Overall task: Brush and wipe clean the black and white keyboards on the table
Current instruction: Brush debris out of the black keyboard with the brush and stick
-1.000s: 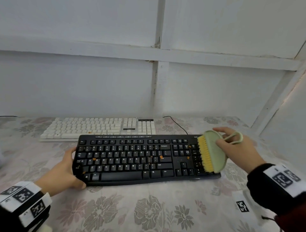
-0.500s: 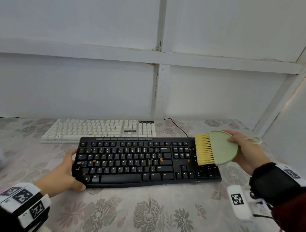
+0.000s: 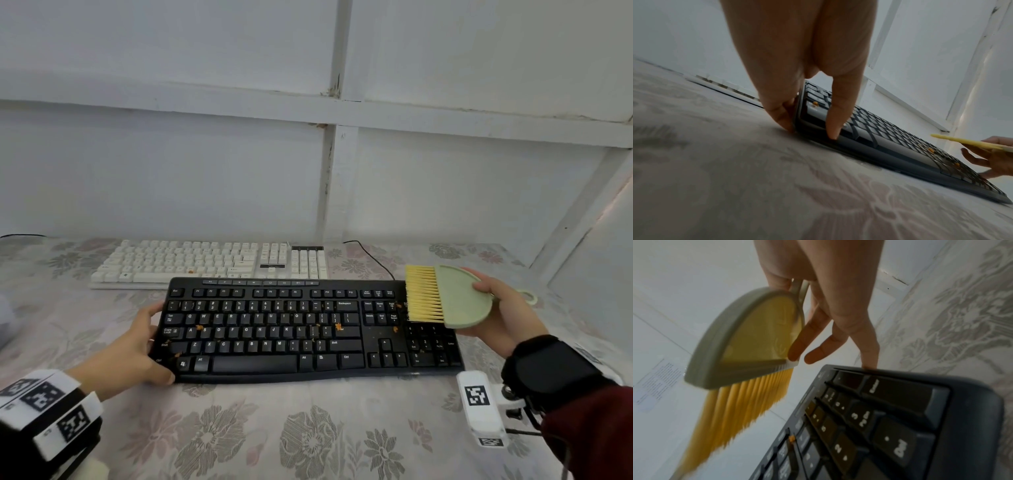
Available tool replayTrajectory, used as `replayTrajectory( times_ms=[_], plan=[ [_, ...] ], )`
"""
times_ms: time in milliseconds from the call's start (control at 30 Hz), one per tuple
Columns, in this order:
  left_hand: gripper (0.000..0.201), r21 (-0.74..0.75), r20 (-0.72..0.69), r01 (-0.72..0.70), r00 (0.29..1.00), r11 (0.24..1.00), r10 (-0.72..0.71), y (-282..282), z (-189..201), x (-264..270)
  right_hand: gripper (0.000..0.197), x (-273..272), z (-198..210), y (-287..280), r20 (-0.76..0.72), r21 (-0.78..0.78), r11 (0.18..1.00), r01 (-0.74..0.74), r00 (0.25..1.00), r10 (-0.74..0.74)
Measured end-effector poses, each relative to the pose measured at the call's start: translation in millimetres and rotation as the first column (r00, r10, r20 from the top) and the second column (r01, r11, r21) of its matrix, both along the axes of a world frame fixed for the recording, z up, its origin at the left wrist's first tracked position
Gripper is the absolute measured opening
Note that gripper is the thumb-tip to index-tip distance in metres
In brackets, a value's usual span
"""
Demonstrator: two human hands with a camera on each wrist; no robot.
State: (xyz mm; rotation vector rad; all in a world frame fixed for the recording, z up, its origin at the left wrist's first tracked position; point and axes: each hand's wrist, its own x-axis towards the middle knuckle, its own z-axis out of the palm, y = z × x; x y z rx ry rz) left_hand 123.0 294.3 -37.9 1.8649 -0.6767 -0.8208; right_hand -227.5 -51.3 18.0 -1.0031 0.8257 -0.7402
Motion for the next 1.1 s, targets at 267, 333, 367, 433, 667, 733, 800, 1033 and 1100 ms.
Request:
replayTrajectory(
  times_ms=[267,333,367,433,667,733,800,1033,1100],
  plan=[
    [0.125,0.015,-0.009,0.030,1.000,0.999,-0.030,1,-1,1,0.037,2,3,5,0.019,-0.025,0.999,-0.025,0.999,0.026],
    [0.129,0.023,0.007,0.040,0.999,0.999,-0.040,1,-1,2,0.034,1,3,6,0.018,-0.029,0.999,-0.028,0.999,0.029],
    [0.131,0.031,0.015,0.047,0.999,0.998,-0.048,2,-1,2,0.034,1,2,6,0.019,-0.030,0.999,-0.027,0.999,0.028],
    [0.134,0.043,0.025,0.060,0.998,0.997,-0.061,2,-1,2,0.035,1,1,5,0.020,-0.038,0.999,-0.019,1.000,0.020],
    [0.139,0.090,0.104,0.075,0.991,0.993,-0.085,0,5,-3,0.044,1,-4,5,0.019,-0.054,0.999,-0.005,1.000,0.006],
    [0.139,0.113,0.118,0.069,0.989,0.991,-0.083,0,4,-3,0.044,2,-4,6,0.021,-0.059,0.998,0.002,1.000,-0.001],
    [0.138,0.132,0.147,0.071,0.985,0.989,-0.090,-1,5,-5,0.043,0,-3,6,0.024,-0.067,0.998,0.005,1.000,-0.004],
    [0.116,0.119,0.230,0.059,0.969,0.991,-0.085,-4,6,-10,0.041,-1,0,8,0.020,-0.094,0.996,-0.007,1.000,0.009],
    [0.118,0.120,0.245,0.048,0.966,0.992,-0.076,-3,5,-9,0.039,-2,1,8,0.015,-0.106,0.994,-0.014,1.000,0.016]
  ],
)
